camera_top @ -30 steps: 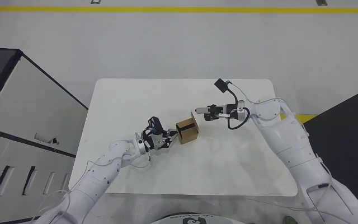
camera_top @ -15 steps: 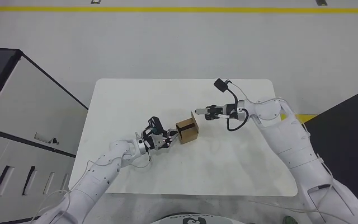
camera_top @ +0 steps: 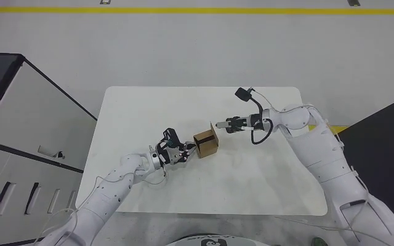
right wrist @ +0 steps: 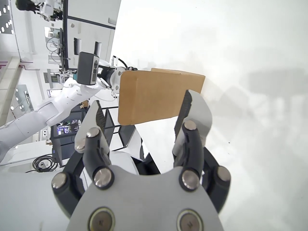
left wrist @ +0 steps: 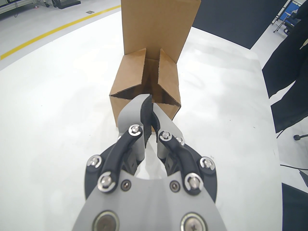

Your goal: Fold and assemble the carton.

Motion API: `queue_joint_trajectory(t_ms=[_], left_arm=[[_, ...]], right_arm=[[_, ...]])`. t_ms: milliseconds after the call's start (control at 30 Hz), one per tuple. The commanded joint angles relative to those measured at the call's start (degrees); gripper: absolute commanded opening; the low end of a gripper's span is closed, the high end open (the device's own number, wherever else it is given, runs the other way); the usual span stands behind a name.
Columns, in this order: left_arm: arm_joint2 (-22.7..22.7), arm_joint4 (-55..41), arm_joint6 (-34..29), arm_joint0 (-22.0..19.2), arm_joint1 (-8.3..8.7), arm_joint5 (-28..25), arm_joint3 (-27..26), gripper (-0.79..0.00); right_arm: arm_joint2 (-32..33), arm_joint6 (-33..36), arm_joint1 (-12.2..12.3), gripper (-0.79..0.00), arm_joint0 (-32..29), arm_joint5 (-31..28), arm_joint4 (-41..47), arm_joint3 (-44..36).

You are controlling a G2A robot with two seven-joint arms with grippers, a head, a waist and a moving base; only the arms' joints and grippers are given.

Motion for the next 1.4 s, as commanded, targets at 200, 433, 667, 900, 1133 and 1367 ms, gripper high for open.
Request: queue_joint_trajectory(t_ms=[200,433,667,900,1133,1367], left_arm=[[0.0,0.0,0.0,0.0,0.0,0.0,0.0,-0.785],[0.0,0.0,0.0,0.0,0.0,0.0,0.0,-0.785],[0.0,0.0,0.0,0.0,0.0,0.0,0.0,-0.785],[0.0,0.0,0.0,0.0,0.0,0.0,0.0,-0.785],[0.0,0.0,0.0,0.0,0.0,0.0,0.0,-0.785],[0.0,0.0,0.0,0.0,0.0,0.0,0.0,-0.785]], right_arm=[[-3.6,-0.3,-0.9,-0.456,2.8,0.6,-3.0,0.4],[-5.5,0.8,-1.2,-0.468,4.3,0.7,-4.9,-0.5],[-6.8,2.5,-1.3,-0.489,5.4,1.3,-6.5,-1.6],[-8.6,4.2,-1.6,-0.517,6.8,3.0,-8.7,-2.6],[-10.4,5.6,-2.0,-0.529,8.0,6.0,-10.6,-3.6],[-11.6,6.2,-2.2,-0.705,8.5,8.3,-12.8,-4.9]])
